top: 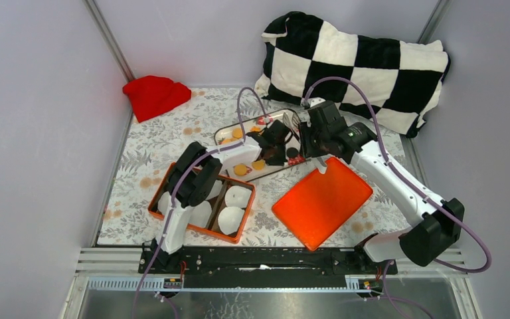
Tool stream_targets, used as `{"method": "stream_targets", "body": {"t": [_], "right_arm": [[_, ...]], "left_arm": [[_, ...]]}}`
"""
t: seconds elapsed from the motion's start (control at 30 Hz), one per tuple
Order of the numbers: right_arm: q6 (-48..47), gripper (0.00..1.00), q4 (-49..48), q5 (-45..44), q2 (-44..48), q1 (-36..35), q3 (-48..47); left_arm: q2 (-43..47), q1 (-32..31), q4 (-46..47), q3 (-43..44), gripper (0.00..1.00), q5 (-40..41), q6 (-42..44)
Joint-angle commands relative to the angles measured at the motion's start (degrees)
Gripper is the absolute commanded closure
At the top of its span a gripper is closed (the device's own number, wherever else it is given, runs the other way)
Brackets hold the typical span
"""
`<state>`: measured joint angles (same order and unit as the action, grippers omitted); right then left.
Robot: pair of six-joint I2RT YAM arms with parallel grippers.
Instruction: Pack the cookies
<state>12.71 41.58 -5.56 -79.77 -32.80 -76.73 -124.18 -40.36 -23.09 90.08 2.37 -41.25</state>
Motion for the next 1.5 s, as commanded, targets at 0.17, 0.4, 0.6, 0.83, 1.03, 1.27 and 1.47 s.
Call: {"method": "stream_targets", "body": {"t": [0.17, 0.4, 0.6, 0.83, 1.03, 1.27, 1.47], "right_arm": [[-0.42, 0.57, -1.16, -1.13, 5.18, -0.48, -0.73], [-0.14, 0.57, -1.84, -0.82, 7.8, -0.44, -0.06], [-0.72, 0.57, -2.83, 1.0, 8.63, -0.43, 0.82], [-1.8, 0.57, -3.55, 4.15, 10.46, -0.43, 2.21], [-1.29, 0.57, -5.51, 8.08, 11.05, -0.51, 4.43], [-1.2, 0.57, -6.19, 8.59, 11.7, -0.48, 6.07], [-0.89, 0.57, -6.86, 9.08, 11.82, -0.47, 6.84]], "left_arm": [[3.68, -6.97, 1.61, -10.39, 1.0, -9.16, -1.99], [24.5, -6.77, -14.08, -14.43, 0.99, 16.26, -9.97], [33.46, -1.57, -22.17, -21.55, 1.0, 19.19, -17.89], [44.96, 12.35, -25.96, -31.74, 1.0, 21.09, -23.79], [47.61, 21.37, -29.4, -32.86, 1.0, 22.52, -25.26], [38.63, 27.1, -29.17, -31.55, 1.0, 24.24, -24.17], [30.98, 29.65, -26.26, -29.3, 1.0, 26.0, -24.33]]}}
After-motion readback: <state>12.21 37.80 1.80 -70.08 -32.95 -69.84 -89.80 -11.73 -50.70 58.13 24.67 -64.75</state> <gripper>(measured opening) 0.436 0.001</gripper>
